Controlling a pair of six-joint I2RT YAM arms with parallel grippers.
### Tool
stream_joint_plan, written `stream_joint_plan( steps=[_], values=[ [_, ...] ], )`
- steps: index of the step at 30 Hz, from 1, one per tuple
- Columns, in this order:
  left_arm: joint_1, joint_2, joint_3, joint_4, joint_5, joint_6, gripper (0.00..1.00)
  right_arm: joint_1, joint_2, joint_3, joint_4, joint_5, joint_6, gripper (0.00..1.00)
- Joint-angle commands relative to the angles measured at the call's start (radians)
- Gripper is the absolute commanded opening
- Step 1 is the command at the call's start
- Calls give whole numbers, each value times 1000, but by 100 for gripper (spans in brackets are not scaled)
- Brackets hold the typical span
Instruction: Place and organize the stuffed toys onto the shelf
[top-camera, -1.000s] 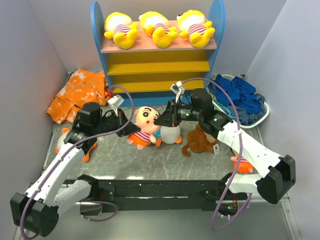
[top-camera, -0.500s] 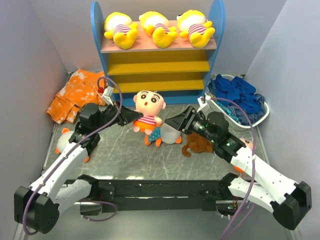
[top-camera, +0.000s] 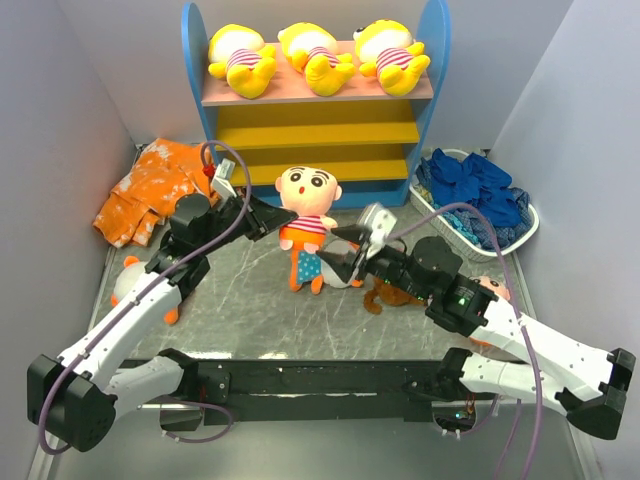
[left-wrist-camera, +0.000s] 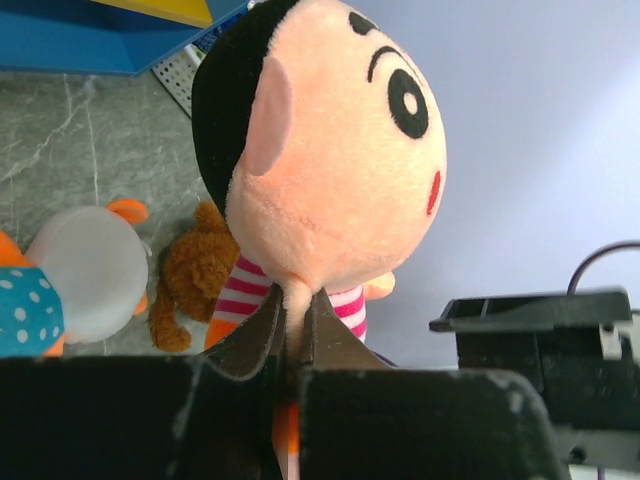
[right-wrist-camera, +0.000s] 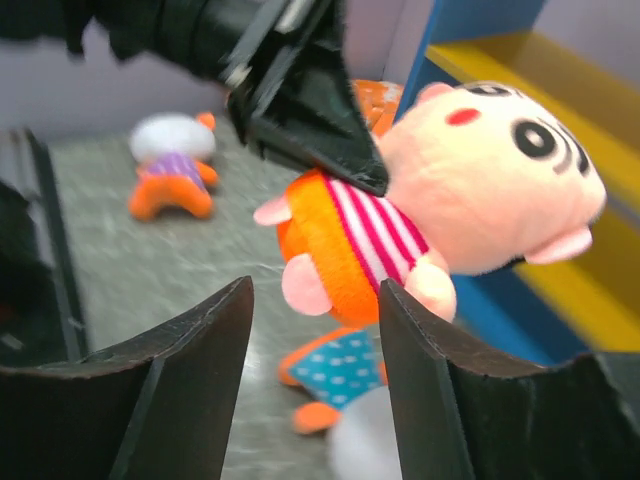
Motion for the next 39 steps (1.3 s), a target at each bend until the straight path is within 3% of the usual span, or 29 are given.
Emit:
stream_joint_plan(
  steps=[1,6,12,29,33,36,38,39],
  values=[
    [-4,-25,28,2,-9,-40,1,43,6,-35,74,-25,-414,61],
    [-8,-39,19,-10,-29,-68,1,62,50,14,42,-86,-535,61],
    [-11,-62,1,4,-32,-88,1,79,129,34,36,1,-639,62],
    [-14,-74,-65,-7,-74,-83,1,131,297,72,172,129,-733,57],
    [-14,-78,-59,-22,-78,-86,1,132,311,63,182,139,-747,50],
    [-14,-81,-56,-35,-80,-99,1,131,316,46,206,127,-733,34],
    [-13,-82,-54,-38,-77,-103,4,131,328,32,234,129,-736,7],
    [-14,-82,-53,-38,-75,-103,13,131,331,29,240,141,-756,0]
  ],
)
